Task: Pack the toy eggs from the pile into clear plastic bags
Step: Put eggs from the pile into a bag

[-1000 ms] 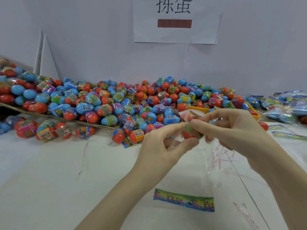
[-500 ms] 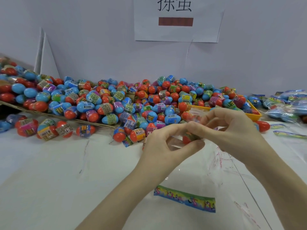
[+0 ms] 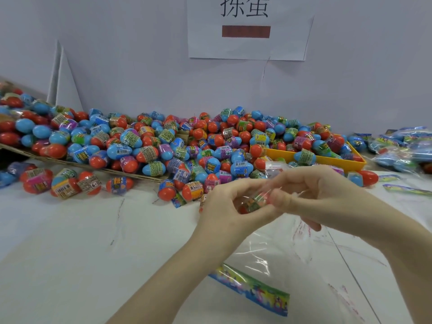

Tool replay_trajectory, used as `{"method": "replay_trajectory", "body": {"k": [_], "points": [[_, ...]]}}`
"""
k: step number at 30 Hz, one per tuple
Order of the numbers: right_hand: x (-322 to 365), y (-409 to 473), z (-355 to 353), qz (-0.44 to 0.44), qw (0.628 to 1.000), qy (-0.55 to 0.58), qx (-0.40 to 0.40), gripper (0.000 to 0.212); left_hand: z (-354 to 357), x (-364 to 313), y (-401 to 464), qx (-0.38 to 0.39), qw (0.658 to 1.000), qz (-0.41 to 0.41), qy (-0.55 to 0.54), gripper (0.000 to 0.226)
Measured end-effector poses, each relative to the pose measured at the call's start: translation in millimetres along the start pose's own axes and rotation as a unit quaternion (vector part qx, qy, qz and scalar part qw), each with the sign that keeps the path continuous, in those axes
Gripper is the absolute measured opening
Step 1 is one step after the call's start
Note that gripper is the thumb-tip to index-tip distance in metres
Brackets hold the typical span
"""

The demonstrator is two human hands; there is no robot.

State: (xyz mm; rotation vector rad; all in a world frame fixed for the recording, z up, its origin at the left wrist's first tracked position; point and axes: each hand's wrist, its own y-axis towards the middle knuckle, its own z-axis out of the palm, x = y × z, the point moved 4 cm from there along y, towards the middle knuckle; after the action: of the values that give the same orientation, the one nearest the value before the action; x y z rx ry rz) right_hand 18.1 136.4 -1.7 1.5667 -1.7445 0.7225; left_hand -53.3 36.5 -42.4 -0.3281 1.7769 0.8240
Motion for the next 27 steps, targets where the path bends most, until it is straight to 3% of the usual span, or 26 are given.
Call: {"method": "replay_trajectory", "body": {"k": [4, 7, 10, 12, 14, 17, 22, 27], "points": [[-5, 0, 5, -0.013, 0.997, -0.063, 0.046, 0.051, 1, 3, -1, -0.004, 1.000, -0.017, 0.007, 0.016], [-5, 2, 8, -0.028, 0.996, -0.075, 0.047, 0.039, 2, 8, -1, 0.012, 0.997, -0.062, -0.048, 0.023], [-6, 2, 10, -0.027, 0.994, -0.085, 0.055, 0.024, 1, 13, 1, 0.063, 0.991, -0.103, -0.059, 0.029], [-9, 3, 9, -0.025, 0.993, -0.103, 0.052, 0.017, -2, 19, 2, 0.115, 0.981, -0.147, -0.047, 0.046], [-12, 4, 8, -0.026, 0.993, -0.110, 0.043, 0.025, -8, 26, 1, 0.156, 0.966, -0.204, -0.039, 0.061], [-16, 7, 10, -0.020, 0.993, -0.109, 0.049, 0.032, -13, 29, -2, 0.192, 0.944, -0.266, -0.036, 0.055], [-23, 9, 6, -0.017, 0.992, -0.120, 0.034, 0.034, -14, 30, 1, 0.164, 0.950, -0.248, -0.092, 0.035], [-23, 9, 5, -0.024, 0.992, -0.125, 0.024, 0.020, -10, 32, 0, 0.151, 0.948, -0.248, -0.133, 0.042]]}}
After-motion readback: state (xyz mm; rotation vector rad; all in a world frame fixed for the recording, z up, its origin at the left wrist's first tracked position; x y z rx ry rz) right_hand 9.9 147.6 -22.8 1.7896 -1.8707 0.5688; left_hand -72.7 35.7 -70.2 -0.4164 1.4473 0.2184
